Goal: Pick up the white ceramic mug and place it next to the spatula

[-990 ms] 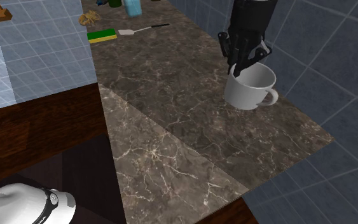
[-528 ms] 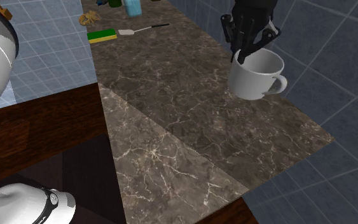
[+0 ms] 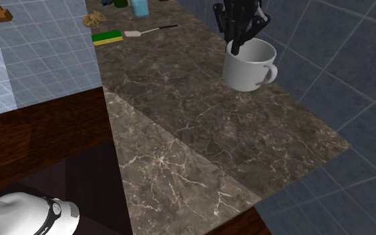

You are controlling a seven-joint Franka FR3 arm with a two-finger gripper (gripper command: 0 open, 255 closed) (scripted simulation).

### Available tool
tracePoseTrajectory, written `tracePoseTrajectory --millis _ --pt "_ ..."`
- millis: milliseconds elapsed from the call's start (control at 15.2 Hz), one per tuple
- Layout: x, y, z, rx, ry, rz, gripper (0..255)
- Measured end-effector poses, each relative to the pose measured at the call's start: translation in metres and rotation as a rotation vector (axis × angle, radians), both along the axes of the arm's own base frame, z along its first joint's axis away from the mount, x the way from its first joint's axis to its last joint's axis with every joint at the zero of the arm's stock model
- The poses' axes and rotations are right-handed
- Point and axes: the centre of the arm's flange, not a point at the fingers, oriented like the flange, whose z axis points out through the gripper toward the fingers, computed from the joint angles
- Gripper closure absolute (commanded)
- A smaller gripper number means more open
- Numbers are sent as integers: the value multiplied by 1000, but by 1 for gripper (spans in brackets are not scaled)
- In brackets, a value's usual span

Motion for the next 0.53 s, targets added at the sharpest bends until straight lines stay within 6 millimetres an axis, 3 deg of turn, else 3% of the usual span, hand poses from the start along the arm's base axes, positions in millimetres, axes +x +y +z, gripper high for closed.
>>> tracePoseTrajectory --millis 528 --pt "-31 101 -8 0 1 0 255"
